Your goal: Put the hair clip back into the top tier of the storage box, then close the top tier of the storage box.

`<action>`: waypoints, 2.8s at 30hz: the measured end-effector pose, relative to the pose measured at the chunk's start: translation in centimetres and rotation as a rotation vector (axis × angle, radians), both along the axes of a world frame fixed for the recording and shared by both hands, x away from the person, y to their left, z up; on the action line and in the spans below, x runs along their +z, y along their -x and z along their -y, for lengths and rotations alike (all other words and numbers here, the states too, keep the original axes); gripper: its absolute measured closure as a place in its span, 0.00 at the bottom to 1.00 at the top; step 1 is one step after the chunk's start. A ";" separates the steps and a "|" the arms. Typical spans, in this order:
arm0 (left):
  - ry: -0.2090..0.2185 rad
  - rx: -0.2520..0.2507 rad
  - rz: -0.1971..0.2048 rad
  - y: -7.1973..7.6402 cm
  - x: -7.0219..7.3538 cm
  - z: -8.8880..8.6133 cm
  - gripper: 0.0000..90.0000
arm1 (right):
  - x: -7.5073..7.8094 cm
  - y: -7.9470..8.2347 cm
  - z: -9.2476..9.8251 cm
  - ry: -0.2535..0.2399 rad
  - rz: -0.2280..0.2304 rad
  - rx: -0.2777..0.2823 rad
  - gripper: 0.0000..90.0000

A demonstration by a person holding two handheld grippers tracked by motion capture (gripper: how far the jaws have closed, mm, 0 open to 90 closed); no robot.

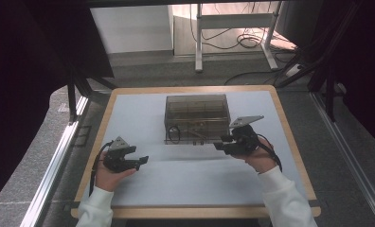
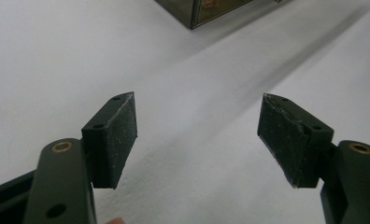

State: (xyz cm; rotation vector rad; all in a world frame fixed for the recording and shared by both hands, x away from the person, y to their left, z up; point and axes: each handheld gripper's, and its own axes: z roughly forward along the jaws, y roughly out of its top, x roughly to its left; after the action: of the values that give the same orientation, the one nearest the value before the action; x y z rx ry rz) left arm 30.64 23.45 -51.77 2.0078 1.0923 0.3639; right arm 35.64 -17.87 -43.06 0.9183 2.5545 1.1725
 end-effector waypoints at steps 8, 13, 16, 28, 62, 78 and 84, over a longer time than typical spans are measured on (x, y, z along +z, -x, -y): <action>0.002 0.001 0.003 0.0 0.1 0.0 0.32 | -1.2 0.7 -0.4 -0.003 -0.008 0.011 0.64; 0.001 0.000 0.003 0.0 0.1 0.0 0.32 | -1.8 0.8 -0.7 -0.002 -0.012 0.009 0.71; 0.003 0.001 0.005 0.0 0.1 0.0 0.32 | -2.0 0.8 -0.8 -0.008 -0.010 0.003 0.78; 0.001 0.004 0.003 0.0 0.1 -0.1 0.32 | -2.9 0.1 -2.3 0.015 -0.008 -0.014 1.00; 0.012 0.012 -0.006 -0.3 0.0 0.0 0.32 | -3.6 -2.3 -3.5 -0.014 -0.015 -0.042 1.00; 0.016 0.010 -0.005 -0.3 -0.1 -0.5 0.32 | -3.7 -4.5 -4.1 -0.014 -0.022 -0.086 1.00; 0.012 0.011 -0.004 -0.2 -0.1 -0.5 0.32 | -3.8 -5.2 -3.9 -0.032 -0.017 -0.111 1.00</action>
State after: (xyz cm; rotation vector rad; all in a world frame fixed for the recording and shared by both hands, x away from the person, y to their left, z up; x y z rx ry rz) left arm 30.89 23.90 -51.86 1.9938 1.1057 0.3581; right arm 40.79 -13.95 -46.90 1.0666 2.4690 1.1817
